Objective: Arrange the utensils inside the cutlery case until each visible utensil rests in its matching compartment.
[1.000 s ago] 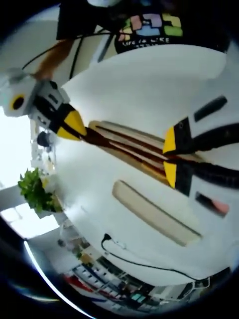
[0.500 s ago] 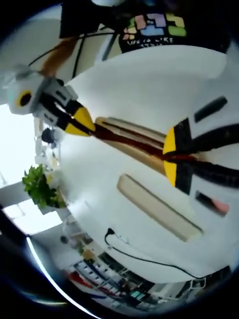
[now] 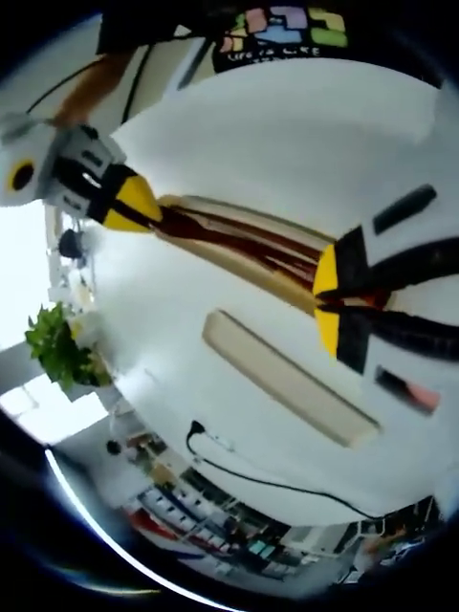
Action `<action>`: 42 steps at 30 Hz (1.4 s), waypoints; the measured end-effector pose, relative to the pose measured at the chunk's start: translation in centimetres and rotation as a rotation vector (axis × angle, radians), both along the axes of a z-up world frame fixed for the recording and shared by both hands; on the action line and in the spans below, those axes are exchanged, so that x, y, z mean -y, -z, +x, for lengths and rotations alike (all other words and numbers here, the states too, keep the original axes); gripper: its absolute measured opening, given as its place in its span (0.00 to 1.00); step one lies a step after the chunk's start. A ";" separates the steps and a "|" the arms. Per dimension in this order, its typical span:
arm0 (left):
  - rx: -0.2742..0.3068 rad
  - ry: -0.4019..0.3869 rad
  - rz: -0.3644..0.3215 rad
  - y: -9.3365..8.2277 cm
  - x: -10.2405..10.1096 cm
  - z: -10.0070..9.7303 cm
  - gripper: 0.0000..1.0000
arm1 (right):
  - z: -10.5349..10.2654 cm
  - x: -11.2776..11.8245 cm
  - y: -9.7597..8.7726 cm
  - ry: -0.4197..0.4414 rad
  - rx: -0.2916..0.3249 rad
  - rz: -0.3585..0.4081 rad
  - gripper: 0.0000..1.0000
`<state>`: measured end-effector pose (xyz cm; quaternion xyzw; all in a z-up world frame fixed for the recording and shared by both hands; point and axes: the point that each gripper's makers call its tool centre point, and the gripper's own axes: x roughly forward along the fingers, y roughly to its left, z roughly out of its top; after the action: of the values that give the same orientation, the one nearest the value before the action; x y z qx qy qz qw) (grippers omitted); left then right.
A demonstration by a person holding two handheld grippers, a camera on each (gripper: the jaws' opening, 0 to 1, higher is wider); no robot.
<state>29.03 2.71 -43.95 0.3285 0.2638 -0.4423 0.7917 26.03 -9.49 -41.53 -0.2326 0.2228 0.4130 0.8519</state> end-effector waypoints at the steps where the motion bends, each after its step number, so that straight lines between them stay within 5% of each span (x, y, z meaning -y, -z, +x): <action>1: -0.003 0.006 -0.006 0.0 0.1 0.0 0.04 | 0.1 0.2 0.0 0.004 0.002 -0.005 0.03; 10: -0.026 0.027 -0.027 -0.1 0.6 -0.6 0.13 | -0.2 0.2 0.0 -0.038 0.006 -0.001 0.03; 21: -0.071 0.029 -0.002 -0.3 0.6 -1.0 0.04 | 0.0 0.3 0.7 -0.047 -0.137 0.054 0.03; 31: -0.099 0.030 -0.003 0.0 0.9 -1.1 0.01 | 0.3 0.4 2.5 -0.066 -0.219 0.020 0.03; 42: -0.134 0.019 -0.022 0.9 1.1 -0.7 0.01 | 0.3 0.6 2.9 -0.098 -0.191 -0.041 0.09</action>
<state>28.31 1.63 -44.80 0.2919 0.3081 -0.4739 0.7716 26.34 -10.08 -44.42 -0.2202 0.2999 0.4697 0.8005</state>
